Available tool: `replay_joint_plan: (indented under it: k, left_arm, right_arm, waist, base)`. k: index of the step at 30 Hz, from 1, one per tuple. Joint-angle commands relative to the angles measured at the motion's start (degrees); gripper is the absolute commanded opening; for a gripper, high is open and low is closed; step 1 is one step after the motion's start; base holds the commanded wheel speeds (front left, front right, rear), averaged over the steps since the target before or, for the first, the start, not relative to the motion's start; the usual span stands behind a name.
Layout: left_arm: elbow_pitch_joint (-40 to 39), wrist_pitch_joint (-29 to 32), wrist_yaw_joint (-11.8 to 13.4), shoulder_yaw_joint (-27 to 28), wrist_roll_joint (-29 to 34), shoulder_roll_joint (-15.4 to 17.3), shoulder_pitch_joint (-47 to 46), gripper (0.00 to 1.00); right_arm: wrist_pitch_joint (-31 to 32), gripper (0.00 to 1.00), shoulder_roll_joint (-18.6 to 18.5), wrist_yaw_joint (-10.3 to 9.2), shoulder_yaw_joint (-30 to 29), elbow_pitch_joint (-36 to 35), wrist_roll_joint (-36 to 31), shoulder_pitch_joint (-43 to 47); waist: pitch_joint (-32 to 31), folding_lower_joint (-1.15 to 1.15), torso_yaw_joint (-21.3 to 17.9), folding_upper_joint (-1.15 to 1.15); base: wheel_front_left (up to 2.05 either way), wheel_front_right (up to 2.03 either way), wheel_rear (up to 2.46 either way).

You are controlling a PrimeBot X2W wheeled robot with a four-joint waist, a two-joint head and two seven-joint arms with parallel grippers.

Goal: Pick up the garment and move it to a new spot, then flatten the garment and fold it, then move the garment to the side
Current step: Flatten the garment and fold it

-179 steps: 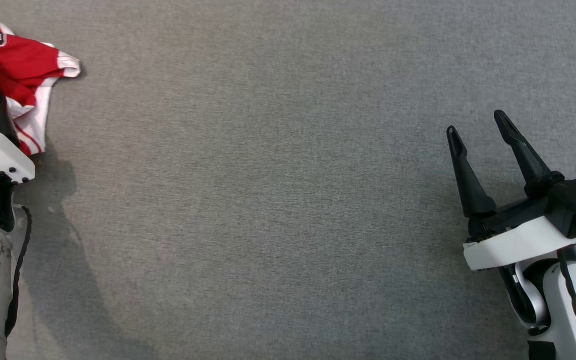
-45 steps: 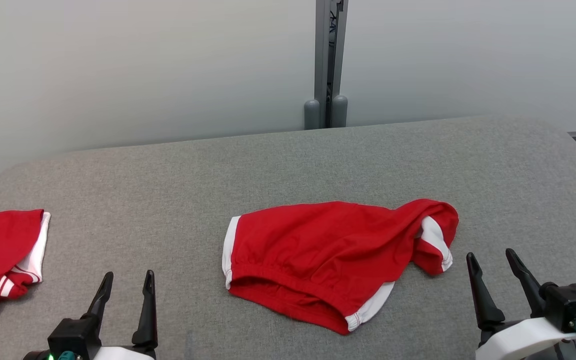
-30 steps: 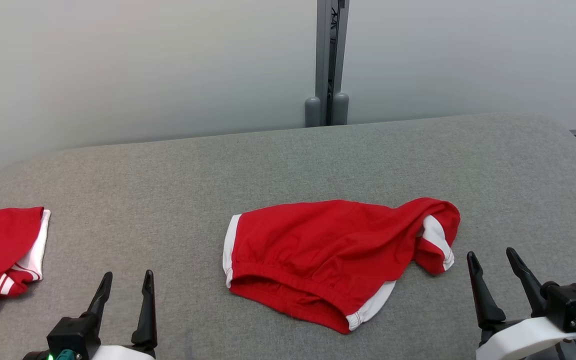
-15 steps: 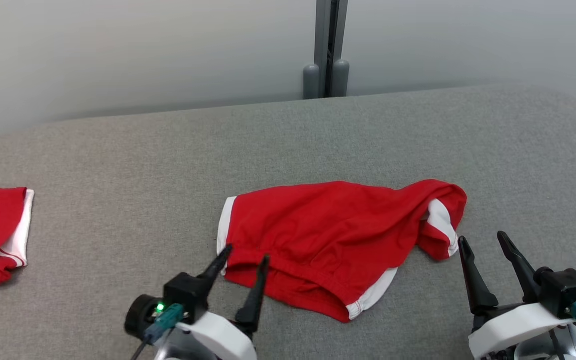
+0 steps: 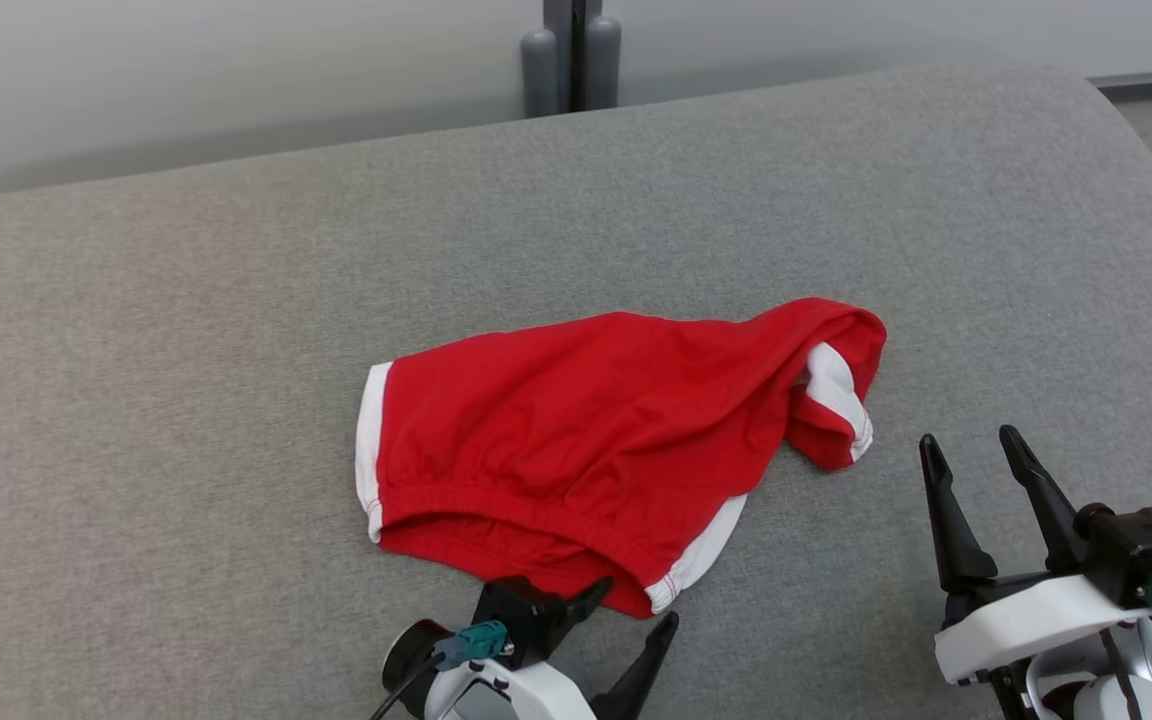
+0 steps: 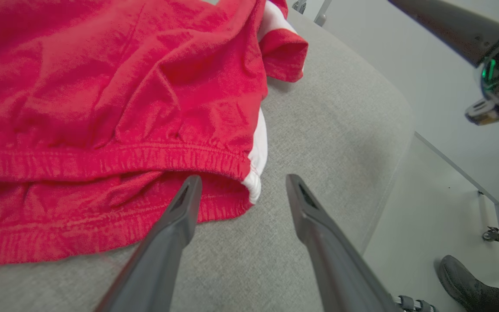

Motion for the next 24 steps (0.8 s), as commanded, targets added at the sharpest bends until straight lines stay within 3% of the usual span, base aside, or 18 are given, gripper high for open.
replay_joint_plan:
  k: [1,10,11,12,13,24]
  left_arm:
    - [0.5,0.5,-0.5,-0.4,-0.8,0.0,-0.9,1.0]
    - [4.0,0.8,-1.8,-1.3,-3.7,-0.6,-2.9,1.0]
    - [4.2,0.8,-2.0,-1.3,-4.2,-0.6,-3.3,0.75]
    - [4.2,0.4,-2.3,-1.1,-4.5,-0.7,-3.9,0.09]
    - [4.6,0.4,-2.4,-1.3,-4.3,-0.5,-4.4,0.0]
    - [2.9,-6.4,-0.7,2.9,-3.5,1.6,-7.9,0.0]
  right_arm:
    - [-0.5,1.0,-0.3,0.11,0.1,0.2,0.5,-0.9]
    - [-1.4,1.0,-0.3,0.11,0.2,1.4,1.0,-2.5]
    - [-1.5,1.0,-0.3,0.11,0.1,1.5,1.0,-2.5]
    - [-1.6,1.0,-0.3,0.11,0.1,1.6,1.1,-2.6]
    - [-1.7,1.0,-0.3,0.11,0.0,1.7,1.2,-2.6]
    - [-2.2,1.0,-0.3,0.12,-0.5,2.6,2.0,-2.8]
  waist:
    - [1.1,0.0,-1.1,0.0]
    - [2.1,0.0,-2.5,0.0]
    - [2.2,0.0,-2.5,0.0]
    - [2.1,0.0,-2.6,0.0]
    - [2.1,0.0,-2.6,0.0]
    - [1.6,0.0,-2.3,0.0]
  base:
    - [0.0,0.0,0.0]
    - [0.0,0.0,0.0]
    - [0.0,0.0,0.0]
    - [0.0,0.0,0.0]
    - [0.0,0.0,0.0]
    - [0.0,0.0,0.0]
